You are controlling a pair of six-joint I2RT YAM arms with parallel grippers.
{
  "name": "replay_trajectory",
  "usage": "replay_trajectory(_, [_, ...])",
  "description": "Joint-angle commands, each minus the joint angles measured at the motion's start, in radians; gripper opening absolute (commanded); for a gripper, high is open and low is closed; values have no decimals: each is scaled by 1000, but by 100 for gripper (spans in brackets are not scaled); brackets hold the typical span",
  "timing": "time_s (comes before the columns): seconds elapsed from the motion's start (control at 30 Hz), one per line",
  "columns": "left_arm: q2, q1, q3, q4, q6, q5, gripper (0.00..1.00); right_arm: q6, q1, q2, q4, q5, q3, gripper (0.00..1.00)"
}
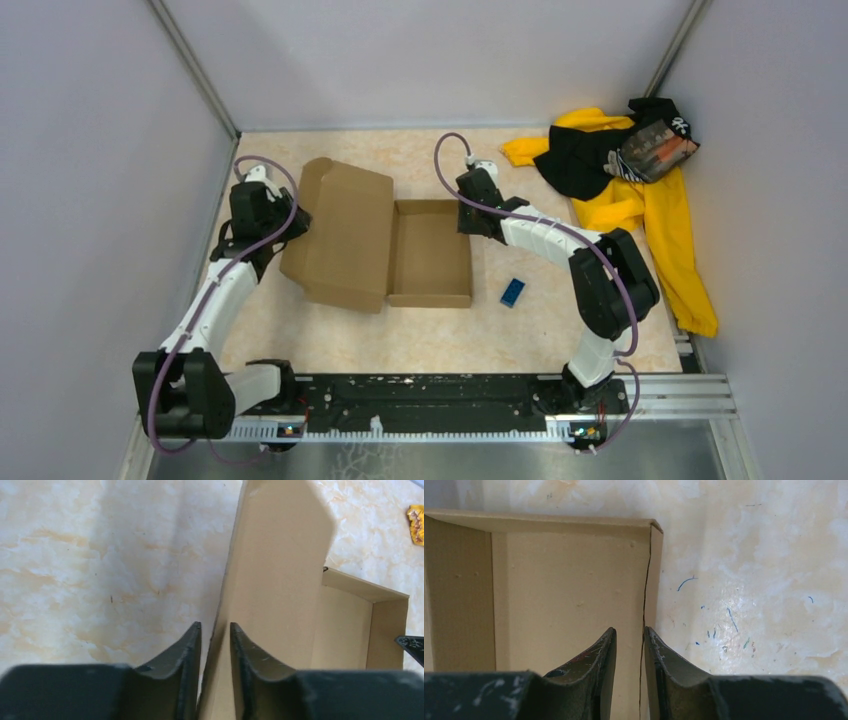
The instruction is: Fold the paper box
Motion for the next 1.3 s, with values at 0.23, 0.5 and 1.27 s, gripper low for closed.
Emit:
replay_trajectory(0.23, [69, -33, 153, -77, 75, 76, 10, -36, -7, -147, 10, -10, 0, 27])
replay_trajectory(0.5, [162, -214, 346, -224, 150, -99, 8, -64, -24, -347, -69, 0, -43, 28])
replay_trajectory(1.27, [247, -468, 503, -373, 583, -328, 6, -532, -125, -410, 144, -421, -223, 30])
